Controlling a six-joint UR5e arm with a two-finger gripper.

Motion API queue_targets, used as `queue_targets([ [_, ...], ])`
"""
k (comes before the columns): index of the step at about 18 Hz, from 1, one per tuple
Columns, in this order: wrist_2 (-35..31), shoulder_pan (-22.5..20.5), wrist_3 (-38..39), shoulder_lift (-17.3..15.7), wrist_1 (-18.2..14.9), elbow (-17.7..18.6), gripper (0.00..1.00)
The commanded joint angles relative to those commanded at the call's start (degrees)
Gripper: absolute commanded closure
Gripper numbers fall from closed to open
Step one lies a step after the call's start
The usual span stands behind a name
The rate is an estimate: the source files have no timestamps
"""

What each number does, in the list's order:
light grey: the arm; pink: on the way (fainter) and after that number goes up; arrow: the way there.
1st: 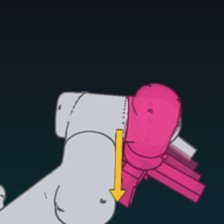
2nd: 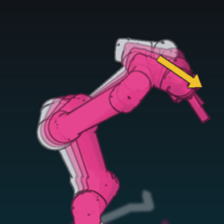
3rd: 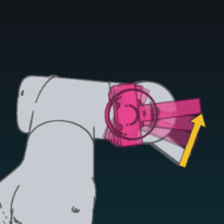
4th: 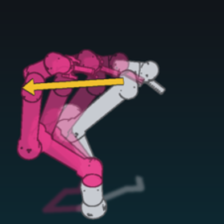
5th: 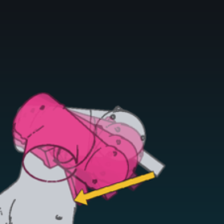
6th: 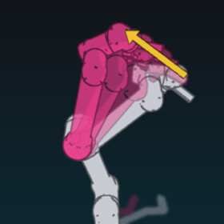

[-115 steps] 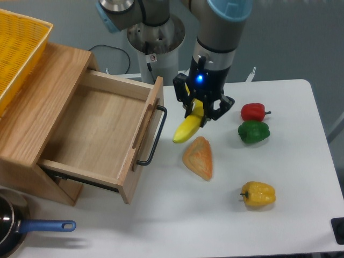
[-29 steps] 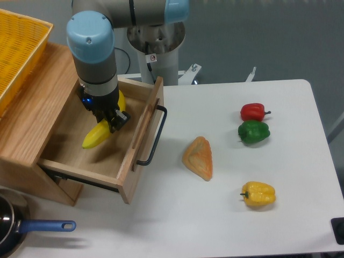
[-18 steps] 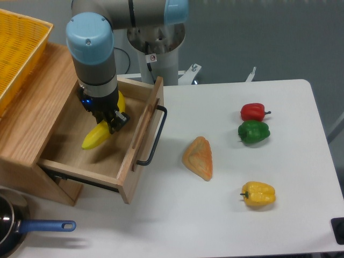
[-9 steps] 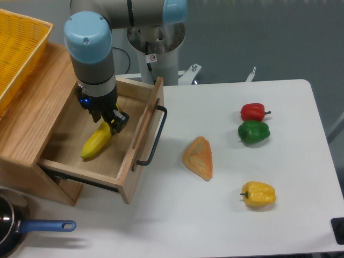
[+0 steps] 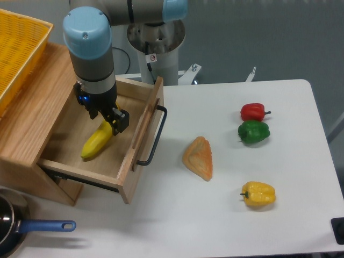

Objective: Place the banana in the top drawer

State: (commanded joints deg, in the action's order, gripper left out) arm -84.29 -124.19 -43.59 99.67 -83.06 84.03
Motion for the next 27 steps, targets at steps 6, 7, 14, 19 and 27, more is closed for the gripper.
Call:
queue_targets([
  [6,0.00,-0.70,-1.14,-1.05,-0.18,-0.44,0.21],
  [7,0.00,-0.88,-1.67,-1.23,-0.35,-0.62,0.21],
  [14,0.09,-3.07,-8.60,-3.51,-1.49,-0.53,0.21],
  [19,0.09,-5.88,-15.63,-5.53,-2.46,0.09,0.21],
  [27,-0.09,-13.61,-29.70,-8.52,-3.51,1.49,0.13],
])
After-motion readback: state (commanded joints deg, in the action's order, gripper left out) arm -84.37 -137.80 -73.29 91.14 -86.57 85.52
